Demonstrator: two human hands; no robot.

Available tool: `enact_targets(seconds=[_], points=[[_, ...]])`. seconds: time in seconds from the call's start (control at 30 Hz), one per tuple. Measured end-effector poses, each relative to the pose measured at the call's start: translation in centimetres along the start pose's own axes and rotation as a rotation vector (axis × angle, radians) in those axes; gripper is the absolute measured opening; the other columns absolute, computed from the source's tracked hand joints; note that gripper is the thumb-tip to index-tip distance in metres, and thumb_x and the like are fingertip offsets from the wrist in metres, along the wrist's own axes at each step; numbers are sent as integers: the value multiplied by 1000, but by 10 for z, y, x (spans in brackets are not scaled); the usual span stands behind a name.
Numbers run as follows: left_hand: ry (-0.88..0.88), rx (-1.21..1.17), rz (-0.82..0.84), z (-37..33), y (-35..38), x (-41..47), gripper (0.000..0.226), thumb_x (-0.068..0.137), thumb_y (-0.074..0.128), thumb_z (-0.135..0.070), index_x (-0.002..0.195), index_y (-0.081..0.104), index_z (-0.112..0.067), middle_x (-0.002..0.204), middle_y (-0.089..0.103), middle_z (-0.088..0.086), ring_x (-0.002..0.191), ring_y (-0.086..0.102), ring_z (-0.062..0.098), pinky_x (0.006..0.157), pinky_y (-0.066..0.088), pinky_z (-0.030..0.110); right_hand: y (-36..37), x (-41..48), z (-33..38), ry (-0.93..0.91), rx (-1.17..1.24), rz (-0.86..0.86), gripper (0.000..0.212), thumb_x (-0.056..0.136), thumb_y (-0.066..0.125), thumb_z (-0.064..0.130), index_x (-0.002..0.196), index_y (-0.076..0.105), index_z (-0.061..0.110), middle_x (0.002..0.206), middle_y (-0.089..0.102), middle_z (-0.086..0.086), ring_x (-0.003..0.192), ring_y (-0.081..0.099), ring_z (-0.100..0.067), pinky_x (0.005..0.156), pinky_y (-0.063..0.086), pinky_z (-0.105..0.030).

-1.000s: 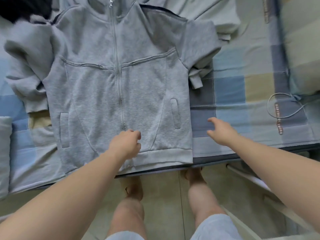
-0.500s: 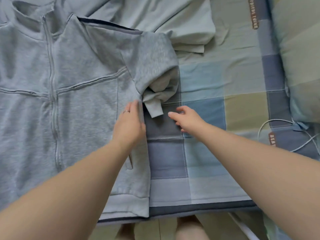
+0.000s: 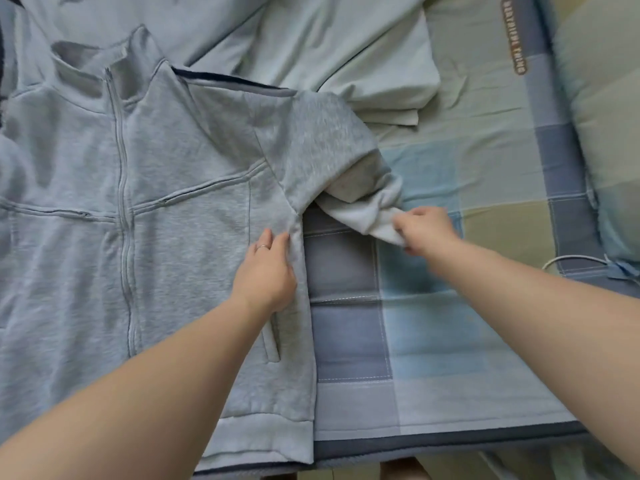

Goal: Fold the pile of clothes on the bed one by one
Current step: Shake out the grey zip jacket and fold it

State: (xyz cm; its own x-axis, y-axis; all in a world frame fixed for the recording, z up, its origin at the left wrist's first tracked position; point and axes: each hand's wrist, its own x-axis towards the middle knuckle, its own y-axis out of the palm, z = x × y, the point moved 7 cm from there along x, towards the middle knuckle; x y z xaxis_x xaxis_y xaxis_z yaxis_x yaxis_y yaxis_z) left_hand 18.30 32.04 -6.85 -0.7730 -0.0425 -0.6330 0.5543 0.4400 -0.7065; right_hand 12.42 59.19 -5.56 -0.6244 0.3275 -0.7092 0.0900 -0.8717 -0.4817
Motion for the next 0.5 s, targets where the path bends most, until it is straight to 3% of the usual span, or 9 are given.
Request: enact_targets(seconds=[0.1,0.17,0.27,0.4,0.47,0.5], points=[[16,20,-102,-34,-22,-6,66,96,51,-18,157,26,-20,167,13,13,151,18,34,119,25,43,-108,-7,7,-11,28,-186,10,80,58,25,73,55,18,83,57,-6,84,58,-28,78,60,-55],[40,37,-143,-65,-33,-7,72,93,56,-20,157,23,-21,168,10,11,151,16,34,118,28,46,-168,-7,8,7,138,-252,11,92,53,17,82,52,20,96,56,-6,90,64,-32,61,63,-47],[91,73,-172,-114,-39,0,82,91,65,-28,158,17,-24,169,5,9,152,12,34,118,30,48,-233,-2,13,-36,194,-312,11,100,45,9,99,50,19,107,54,-10,76,65,-30,40,55,-34],[202,152,-148,-180,-23,18,92,85,74,-39,155,16,-28,167,12,8,148,18,35,117,28,48,-278,6,25,-200,102,-339,30,97,41,1,82,49,26,94,59,-7,59,61,-14,35,43,-19],[213,210,-189,-201,-18,28,83,84,75,-40,150,26,-28,158,31,9,139,33,36,107,34,47,-287,10,28,-273,69,-323,36,93,40,-5,81,52,26,82,60,-3,46,58,-7,34,39,-17],[231,218,-242,-210,-18,33,69,85,74,-35,142,36,-26,145,44,10,128,43,37,97,38,46,-289,11,28,-313,55,-319,38,90,41,-8,80,55,26,80,61,-2,44,60,-6,36,42,-18]])
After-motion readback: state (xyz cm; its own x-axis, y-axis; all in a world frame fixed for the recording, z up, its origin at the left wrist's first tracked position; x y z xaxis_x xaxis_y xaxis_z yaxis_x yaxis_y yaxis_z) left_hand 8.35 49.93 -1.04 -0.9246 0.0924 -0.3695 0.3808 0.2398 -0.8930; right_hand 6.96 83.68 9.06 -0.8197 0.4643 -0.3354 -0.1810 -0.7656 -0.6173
